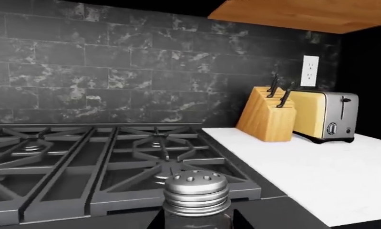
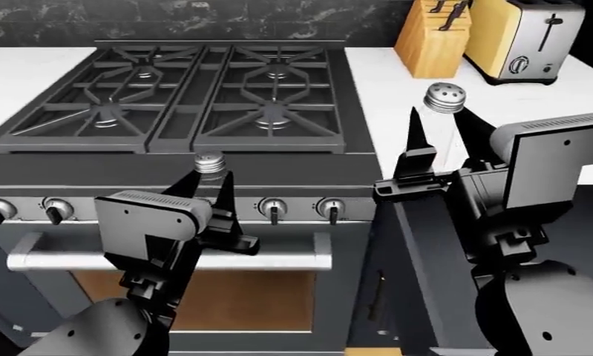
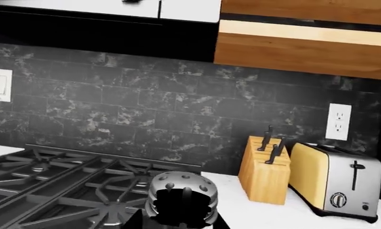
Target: Pick and place the shaker into the drawer. Then close the cabinet.
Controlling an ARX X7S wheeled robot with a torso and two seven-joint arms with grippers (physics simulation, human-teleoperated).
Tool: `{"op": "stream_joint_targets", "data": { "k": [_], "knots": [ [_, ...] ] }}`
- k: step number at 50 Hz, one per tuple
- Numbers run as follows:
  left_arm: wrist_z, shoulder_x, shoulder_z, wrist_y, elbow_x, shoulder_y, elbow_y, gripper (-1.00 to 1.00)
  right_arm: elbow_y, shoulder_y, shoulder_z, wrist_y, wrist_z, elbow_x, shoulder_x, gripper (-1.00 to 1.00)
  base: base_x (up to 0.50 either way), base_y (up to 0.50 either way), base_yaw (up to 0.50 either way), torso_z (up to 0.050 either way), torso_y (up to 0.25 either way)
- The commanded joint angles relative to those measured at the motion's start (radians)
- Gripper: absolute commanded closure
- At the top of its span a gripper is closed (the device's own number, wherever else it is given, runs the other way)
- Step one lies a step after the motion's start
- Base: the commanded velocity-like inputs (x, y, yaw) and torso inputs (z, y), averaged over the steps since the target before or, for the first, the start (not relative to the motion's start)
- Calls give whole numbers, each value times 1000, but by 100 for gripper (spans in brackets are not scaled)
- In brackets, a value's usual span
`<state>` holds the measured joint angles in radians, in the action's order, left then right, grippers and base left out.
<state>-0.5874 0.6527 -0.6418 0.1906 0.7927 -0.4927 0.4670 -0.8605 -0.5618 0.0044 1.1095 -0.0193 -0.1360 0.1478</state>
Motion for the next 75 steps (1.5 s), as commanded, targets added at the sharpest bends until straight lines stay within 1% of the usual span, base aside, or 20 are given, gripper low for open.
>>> {"op": "stream_joint_targets", "data": {
  "k": [1, 8, 15, 25, 62, 70, 73, 75],
  "knots": [
    [-2, 0, -1, 2, 10, -9, 5, 100, -3, -5, -6, 4, 1, 1, 7, 100, 1, -500, 0, 0, 0],
    [-2, 2, 12, 30, 32, -61, 5, 100, 0, -15, -8, 11, 6, -3, 12, 100, 0, -500, 0, 0, 0],
    [-7, 2, 11, 34, 31, -64, 16, 100, -4, -12, -9, 13, 13, -7, 11, 100, 0, -500, 0, 0, 0],
    [-17, 7, 24, 63, 58, -109, 34, 100, -8, -11, -5, 15, 18, -16, 14, 100, 0, -500, 0, 0, 0],
    [-4, -6, 2, 55, 37, -92, 26, 100, -3, 2, -13, -1, 35, -43, 25, 100, 0, -500, 0, 0, 0],
    [-2, -3, 1, 59, 39, -95, 29, 100, -10, -6, -15, 19, 36, -55, 27, 100, 3, -42, 0, 0, 0],
    [2, 3, -1, 72, 47, -107, 34, 100, -22, -22, -33, 62, 35, -58, 43, 100, 0, 0, 0, 0, 0],
    [39, 17, -8, 91, 84, -123, 52, 100, -40, -48, -40, 116, 35, -64, 52, 100, 0, 0, 0, 0, 0]
  ]
}}
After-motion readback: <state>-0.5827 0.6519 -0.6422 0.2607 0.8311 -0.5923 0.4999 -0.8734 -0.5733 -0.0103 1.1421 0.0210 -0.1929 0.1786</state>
